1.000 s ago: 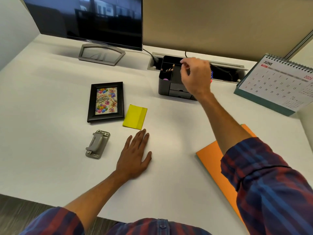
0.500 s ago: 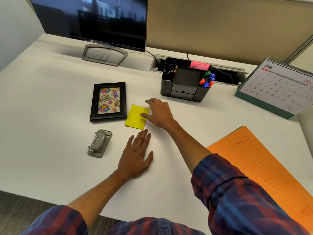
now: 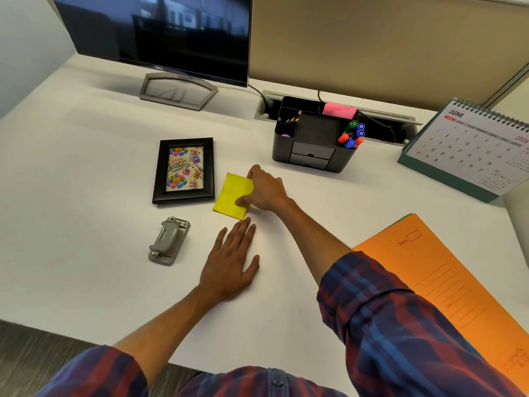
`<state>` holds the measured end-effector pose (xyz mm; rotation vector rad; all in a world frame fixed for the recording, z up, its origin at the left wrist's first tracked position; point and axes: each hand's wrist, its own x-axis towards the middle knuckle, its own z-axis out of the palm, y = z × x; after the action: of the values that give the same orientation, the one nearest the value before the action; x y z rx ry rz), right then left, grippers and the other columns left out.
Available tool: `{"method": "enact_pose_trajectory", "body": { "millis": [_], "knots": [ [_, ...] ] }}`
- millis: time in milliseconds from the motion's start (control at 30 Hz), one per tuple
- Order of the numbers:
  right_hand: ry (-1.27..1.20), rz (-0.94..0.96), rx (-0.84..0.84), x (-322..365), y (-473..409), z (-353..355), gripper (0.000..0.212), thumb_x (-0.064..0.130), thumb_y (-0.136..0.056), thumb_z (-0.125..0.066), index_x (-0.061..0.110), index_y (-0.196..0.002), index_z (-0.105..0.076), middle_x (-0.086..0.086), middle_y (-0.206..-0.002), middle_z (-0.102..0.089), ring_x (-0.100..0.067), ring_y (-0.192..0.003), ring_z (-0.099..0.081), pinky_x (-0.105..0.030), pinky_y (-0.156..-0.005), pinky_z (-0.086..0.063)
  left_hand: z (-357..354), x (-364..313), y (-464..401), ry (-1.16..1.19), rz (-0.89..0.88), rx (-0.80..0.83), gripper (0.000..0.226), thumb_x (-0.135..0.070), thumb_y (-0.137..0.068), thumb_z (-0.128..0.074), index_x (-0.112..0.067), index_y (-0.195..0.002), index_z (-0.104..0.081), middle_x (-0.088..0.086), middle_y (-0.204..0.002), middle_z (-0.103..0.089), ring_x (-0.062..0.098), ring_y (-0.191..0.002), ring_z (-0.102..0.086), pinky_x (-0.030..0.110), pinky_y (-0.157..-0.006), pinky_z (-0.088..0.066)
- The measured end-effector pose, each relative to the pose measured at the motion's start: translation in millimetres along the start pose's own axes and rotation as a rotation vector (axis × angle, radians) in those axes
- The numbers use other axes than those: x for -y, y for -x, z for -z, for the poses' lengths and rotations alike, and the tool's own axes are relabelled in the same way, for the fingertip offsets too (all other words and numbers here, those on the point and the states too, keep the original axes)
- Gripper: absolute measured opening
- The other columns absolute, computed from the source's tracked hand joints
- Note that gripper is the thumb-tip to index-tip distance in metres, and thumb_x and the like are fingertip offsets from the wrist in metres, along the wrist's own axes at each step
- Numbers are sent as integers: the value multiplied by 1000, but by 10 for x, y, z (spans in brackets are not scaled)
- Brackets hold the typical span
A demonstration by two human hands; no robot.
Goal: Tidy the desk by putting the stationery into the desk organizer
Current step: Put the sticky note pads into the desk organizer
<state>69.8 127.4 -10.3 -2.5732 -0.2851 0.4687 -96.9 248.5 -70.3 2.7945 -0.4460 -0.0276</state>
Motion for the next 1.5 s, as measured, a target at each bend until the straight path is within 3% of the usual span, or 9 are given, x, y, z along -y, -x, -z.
{"method": "enact_pose_trajectory", "body": {
  "millis": [167, 400, 467, 600, 733, 833, 1000, 1267, 1500],
  "knots": [
    [-338, 3, -51, -37, -16, 130, 46, 22, -77, -78, 18, -115, -52, -7, -102, -61, -30, -95, -60, -43, -80, -51, 16, -7, 5, 9, -5, -2, 67, -48, -97, -26, -17, -155, -16, 0, -164, -8, 12, -150, -5, 42, -121, -10],
    [-378, 119, -255, -52, 25, 681, 32, 16, -85, -69, 16, -117, -62, -5, -105, -66, -22, -95, -62, -45, -87, -53, 16, -7, 3, 14, -13, -12, 67, -45, -96, -33, -16, -155, -17, 0, -163, -11, 12, -150, -8, 42, -121, -12],
    [-392, 131, -309, -83, 46, 890, 34, 16, -87, -67, 23, -119, -60, -3, -109, -66, -22, -100, -62, -45, -89, -53, 15, -6, 3, 14, -15, -14, 67, -44, -96, -34, -16, -155, -18, 1, -163, -11, 12, -150, -8, 42, -120, -12],
    [-332, 171, -474, -216, 80, 1346, 44, 21, -82, -63, 42, -121, -56, 3, -107, -68, -20, -98, -63, -44, -87, -55, 15, -6, 3, 17, -16, -16, 68, -44, -96, -36, -17, -155, -16, 0, -163, -10, 12, -150, -8, 42, -120, -12],
    [-335, 153, -623, -419, 95, 1800, 40, 8, -82, -63, 28, -116, -59, 2, -102, -68, -15, -89, -66, -38, -77, -59, 14, -7, 4, 10, -11, -11, 68, -44, -97, -35, -17, -156, -15, 0, -164, -9, 11, -150, -7, 42, -121, -13],
    [-256, 135, -668, -592, 54, 2062, 37, 6, -80, -65, 26, -110, -56, 2, -103, -67, -18, -88, -66, -43, -77, -57, 13, -6, 4, 11, -8, -7, 68, -44, -97, -35, -17, -156, -14, -1, -164, -9, 11, -150, -6, 43, -120, -13],
    [-5, 112, -778, -775, -35, 2369, 33, 2, -89, -57, 16, -118, -49, -4, -110, -63, -20, -97, -61, -39, -83, -52, 24, -12, 3, 16, -9, -11, 67, -44, -97, -34, -17, -156, -15, -1, -164, -9, 10, -150, -5, 42, -121, -13],
    [241, 88, -708, -989, -181, 2322, 27, 6, -95, -52, 14, -120, -47, -14, -114, -63, -32, -103, -60, -44, -81, -50, 48, -28, 4, 18, -5, -9, 67, -43, -97, -36, -17, -156, -15, -1, -164, -9, 9, -150, -4, 41, -121, -12],
    [181, 84, -672, -1096, -296, 2190, 23, 10, -99, -47, 10, -121, -48, -17, -117, -61, -31, -105, -57, -30, -75, -41, 56, -34, 10, 18, -1, -1, 67, -43, -98, -35, -17, -156, -14, -2, -164, -7, 9, -150, -2, 41, -121, -10]
  ]
}}
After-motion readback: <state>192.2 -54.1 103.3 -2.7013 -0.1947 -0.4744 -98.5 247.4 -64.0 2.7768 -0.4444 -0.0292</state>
